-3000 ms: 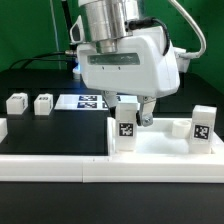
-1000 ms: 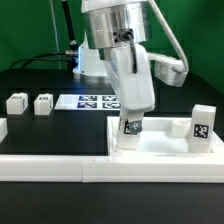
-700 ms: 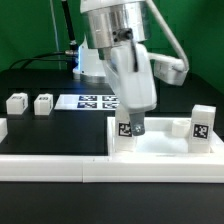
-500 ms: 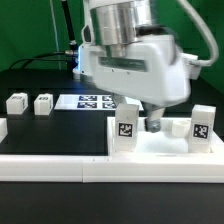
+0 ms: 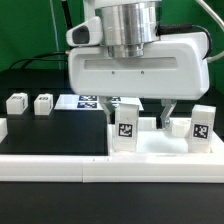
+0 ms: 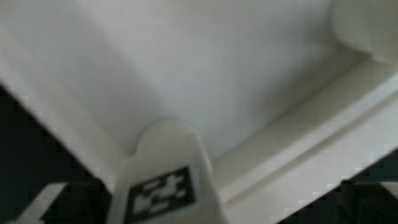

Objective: Assemble square table

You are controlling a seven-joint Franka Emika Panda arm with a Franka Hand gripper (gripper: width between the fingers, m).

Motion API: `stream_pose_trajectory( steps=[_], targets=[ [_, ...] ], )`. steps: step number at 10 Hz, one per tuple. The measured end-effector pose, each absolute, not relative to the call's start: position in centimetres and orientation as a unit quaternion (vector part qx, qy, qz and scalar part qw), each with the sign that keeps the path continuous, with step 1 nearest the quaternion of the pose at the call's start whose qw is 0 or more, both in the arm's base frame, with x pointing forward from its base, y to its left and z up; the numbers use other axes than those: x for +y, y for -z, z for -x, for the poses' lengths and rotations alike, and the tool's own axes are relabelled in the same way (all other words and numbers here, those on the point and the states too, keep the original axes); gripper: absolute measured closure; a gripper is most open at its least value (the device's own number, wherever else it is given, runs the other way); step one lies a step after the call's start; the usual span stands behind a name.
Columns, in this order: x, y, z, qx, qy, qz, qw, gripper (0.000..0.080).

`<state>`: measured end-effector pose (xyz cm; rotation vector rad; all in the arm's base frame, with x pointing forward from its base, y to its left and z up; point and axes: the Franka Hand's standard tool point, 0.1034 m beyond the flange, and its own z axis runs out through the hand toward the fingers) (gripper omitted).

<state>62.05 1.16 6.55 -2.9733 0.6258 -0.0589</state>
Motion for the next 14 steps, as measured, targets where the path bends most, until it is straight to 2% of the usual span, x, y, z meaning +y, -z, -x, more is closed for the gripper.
stream_pose_trajectory(
  steps=[1, 4, 6, 9, 14],
  targets=[
    [0.32, -6.78, -62.33, 0.142, 0.025, 0.989, 0.047, 0.0150],
    [0.24, -6.80, -62.37, 0.147, 0.025, 0.988, 0.047, 0.0173],
    [0.29, -6.81, -62.38, 0.217, 0.022, 0.975, 0.050, 0.0511],
    [0.20, -6.79, -62.36, 0.312, 0.017, 0.949, 0.051, 0.0509],
    [0.31, -6.74, -62.27, 0.662, 0.002, 0.746, 0.065, 0.0509]
  ],
)
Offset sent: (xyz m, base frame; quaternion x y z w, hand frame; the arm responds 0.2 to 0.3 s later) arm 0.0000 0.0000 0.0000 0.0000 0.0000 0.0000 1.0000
